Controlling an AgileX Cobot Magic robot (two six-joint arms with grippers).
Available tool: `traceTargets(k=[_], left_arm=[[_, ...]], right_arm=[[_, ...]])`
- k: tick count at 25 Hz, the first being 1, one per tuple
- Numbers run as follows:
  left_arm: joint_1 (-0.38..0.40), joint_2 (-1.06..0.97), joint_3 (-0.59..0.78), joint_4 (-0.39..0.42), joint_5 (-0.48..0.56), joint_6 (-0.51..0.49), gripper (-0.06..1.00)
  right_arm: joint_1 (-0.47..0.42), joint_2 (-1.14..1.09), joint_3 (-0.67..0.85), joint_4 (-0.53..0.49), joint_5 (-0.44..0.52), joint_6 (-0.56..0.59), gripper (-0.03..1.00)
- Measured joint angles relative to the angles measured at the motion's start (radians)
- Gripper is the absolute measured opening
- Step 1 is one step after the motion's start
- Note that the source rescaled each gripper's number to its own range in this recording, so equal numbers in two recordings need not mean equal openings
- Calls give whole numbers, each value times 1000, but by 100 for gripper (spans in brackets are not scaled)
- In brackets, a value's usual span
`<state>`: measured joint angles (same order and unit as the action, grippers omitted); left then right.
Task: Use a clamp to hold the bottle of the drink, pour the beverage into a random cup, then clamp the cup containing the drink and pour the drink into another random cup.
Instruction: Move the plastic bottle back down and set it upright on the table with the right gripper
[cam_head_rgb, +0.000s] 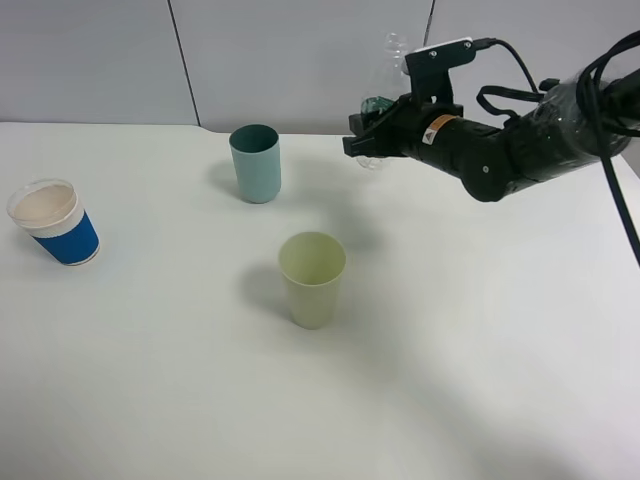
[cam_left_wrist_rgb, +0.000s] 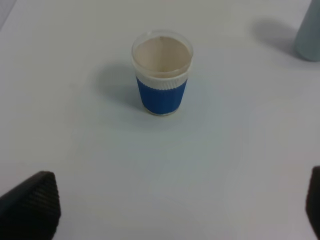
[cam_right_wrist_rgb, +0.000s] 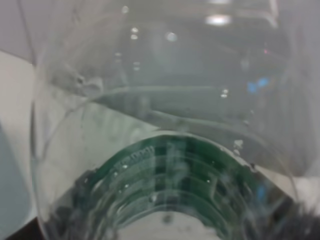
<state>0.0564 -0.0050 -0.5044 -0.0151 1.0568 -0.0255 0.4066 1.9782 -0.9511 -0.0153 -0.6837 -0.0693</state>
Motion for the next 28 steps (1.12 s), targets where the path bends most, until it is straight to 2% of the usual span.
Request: traceTargets(k=[7, 10, 15, 24, 25, 27, 28], left_arm=[[0, 0, 0, 0, 0, 0, 100], [0, 0, 0, 0, 0, 0, 100], [0, 0, 0, 0, 0, 0, 100], [0, 0, 0, 0, 0, 0, 100], [0, 0, 0, 0, 0, 0, 100], [0, 0, 0, 0, 0, 0, 100], [0, 0, 0, 0, 0, 0, 100]], right_arm=[[-60, 19, 38, 80, -23, -1, 0], [-73, 54, 38, 85, -33, -1, 0], [-75, 123, 41, 86, -111, -1, 0], [-75, 171, 40, 85, -123, -3, 1], [-75, 171, 40, 85, -123, -4, 7], [-75, 171, 40, 85, -119, -15, 32], [-75, 174, 40, 85, -119, -22, 47]])
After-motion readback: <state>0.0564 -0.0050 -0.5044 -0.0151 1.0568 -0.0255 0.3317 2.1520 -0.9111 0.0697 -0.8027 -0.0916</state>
